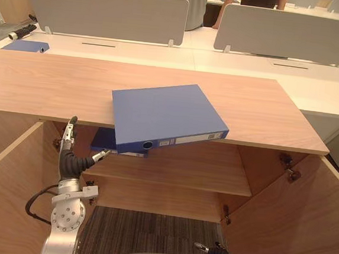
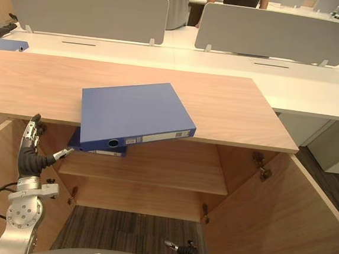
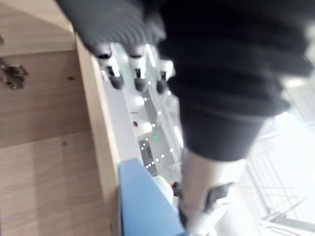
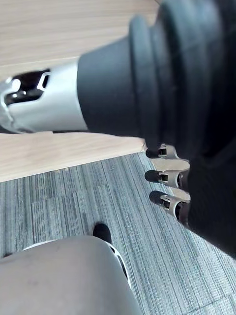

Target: Walk over to the cabinet, pick up the folder, carry it to the office cabinet, place the folder inside the office cabinet, then close the office cabinet door

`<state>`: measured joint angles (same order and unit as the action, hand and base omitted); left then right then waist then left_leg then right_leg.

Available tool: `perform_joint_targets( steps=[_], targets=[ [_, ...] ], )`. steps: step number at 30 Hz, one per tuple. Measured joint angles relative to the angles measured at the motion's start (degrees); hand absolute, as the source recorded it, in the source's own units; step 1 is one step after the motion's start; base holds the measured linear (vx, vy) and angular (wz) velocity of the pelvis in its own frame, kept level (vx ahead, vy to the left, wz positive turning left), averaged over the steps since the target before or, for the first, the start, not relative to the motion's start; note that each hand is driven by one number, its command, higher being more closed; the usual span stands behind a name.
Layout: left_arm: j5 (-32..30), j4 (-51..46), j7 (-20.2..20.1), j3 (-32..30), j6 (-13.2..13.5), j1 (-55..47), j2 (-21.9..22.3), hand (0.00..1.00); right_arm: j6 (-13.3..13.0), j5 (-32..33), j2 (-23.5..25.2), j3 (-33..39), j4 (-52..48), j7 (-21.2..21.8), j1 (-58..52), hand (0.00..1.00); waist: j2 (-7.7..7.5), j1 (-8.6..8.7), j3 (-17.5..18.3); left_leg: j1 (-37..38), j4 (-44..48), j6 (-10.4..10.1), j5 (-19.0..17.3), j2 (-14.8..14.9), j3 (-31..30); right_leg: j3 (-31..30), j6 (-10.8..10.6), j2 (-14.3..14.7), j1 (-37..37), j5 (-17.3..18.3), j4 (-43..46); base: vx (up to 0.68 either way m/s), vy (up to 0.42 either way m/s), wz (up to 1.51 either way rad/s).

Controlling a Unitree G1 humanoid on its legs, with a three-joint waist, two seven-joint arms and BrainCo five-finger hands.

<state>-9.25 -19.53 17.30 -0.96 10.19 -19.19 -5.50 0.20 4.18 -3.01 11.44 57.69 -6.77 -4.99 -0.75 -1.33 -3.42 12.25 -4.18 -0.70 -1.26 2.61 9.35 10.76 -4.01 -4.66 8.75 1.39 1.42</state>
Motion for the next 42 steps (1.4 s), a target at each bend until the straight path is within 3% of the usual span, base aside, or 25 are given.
perform_joint_targets(
  steps=[10,15,27,42],
  targets=[
    [-1.1,-3.9,-1.4,4.7,0.4,0.0,-1.9,0.00,0.0,-0.1,-0.4,-0.2,1.9,0.0,1.0,0.00,0.08,0.27,0.2,-0.1,1.0,-0.2,-0.3,0.2,0.2,-1.3,0.1,0.0,-0.8,1.1,2.2,-0.02,-0.007,-0.01],
    [-3.3,-4.7,-2.0,7.8,1.1,0.8,-3.7,0.00,0.0,-0.1,-1.7,-1.5,2.3,0.1,1.1,0.00,1.19,1.10,0.9,0.1,1.1,-0.4,-0.5,0.3,0.6,-2.2,0.1,0.2,-1.0,1.2,2.4,-0.03,-0.009,-0.05],
    [-18.8,-6.8,-2.8,13.5,1.2,4.6,-10.1,0.00,0.0,-0.1,-4.5,-1.8,4.4,0.0,0.3,0.00,1.76,2.07,1.4,0.3,2.2,-0.4,-1.5,0.6,1.7,-3.7,0.1,0.7,-0.9,1.2,2.2,0.00,-0.005,-0.05],
    [-30.5,-6.8,-2.8,18.5,1.1,6.8,-11.7,0.00,0.0,-0.1,-4.8,-1.7,6.3,0.1,-1.6,0.00,2.18,3.22,1.7,0.1,2.2,-0.5,-1.9,0.8,1.7,-3.7,0.3,0.9,-1.0,1.5,1.9,0.00,0.000,0.00]
  ],
)
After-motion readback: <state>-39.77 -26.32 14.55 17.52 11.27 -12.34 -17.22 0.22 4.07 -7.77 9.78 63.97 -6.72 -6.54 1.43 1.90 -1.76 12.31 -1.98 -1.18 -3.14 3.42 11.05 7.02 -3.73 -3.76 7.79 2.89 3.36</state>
